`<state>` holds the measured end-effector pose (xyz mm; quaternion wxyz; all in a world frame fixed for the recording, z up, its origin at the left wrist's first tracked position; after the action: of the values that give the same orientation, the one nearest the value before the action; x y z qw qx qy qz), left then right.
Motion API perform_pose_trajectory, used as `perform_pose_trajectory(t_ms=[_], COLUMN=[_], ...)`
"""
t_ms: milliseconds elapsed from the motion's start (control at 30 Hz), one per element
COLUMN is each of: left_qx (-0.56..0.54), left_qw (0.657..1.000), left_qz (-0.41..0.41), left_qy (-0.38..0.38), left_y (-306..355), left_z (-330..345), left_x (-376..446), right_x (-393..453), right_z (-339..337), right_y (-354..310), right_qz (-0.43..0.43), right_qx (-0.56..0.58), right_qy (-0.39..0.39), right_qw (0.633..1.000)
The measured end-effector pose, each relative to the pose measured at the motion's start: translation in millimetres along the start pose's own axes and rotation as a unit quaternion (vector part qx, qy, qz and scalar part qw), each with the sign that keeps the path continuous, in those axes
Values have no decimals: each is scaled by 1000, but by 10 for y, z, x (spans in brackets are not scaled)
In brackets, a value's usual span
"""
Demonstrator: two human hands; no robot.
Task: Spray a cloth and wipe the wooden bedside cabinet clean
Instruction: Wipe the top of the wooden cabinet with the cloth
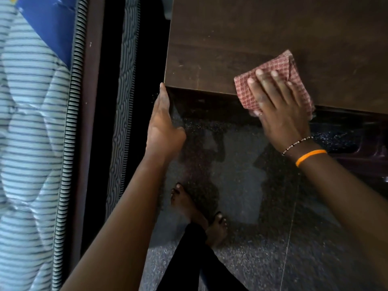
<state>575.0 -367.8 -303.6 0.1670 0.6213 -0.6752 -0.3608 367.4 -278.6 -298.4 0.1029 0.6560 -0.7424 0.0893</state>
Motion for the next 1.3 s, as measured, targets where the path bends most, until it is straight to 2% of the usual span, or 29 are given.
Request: perform_pose_trajectory(t_ms=[100,233,367,533,633,700,833,967,1033,1167,1300], left_qx=[-6,-35,-111,-141,-145,-135,-142,-175,-248,-391,-368], left_qw=[1000,999,992,985,987,989,983,979,968,919,926], left_qz=[4,21,51,95,60,65,113,97,48,-13,0], left_qy=[-7,7,9,34,18,1,-33,-39,-6,50,79], left_y=[-31,-85,-169,-173,-292,-325,-344,-570,-615,-623,-633], left_z=[9,28,79,56,116,157,206,261,278,335,250], left_x=[37,78,95,123,146,136,214,343,356,450,609], right_x=[61,252,390,693,831,856,736,434,271,10,-36], right_z=[-11,5,58,197,232,229,191,222,195,215,411], right_y=[-36,-249,-593,-1139,-1416,-1472,-1389,-1011,-786,-552,-480], right_qz=[0,-63,-86,-90,-97,-107,-166,-165,-151,-158,-177], right_qx=[30,56,70,79,87,88,45,-16,-19,-42,-109], right_qy=[59,125,182,219,232,230,251,275,292,347,385], right_qw=[998,989,977,968,964,963,953,947,944,924,899])
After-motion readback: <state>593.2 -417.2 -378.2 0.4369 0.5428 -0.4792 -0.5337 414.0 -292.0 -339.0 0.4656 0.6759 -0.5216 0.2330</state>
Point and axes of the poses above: each hand's wrist, its own x-axis towards the middle knuckle, its own z-axis out of the palm, y = z × x, the point moved 8 cm from there along x, towards the middle knuckle, and after that the axes turned 14 degrees about y, right-handed, at the moved point
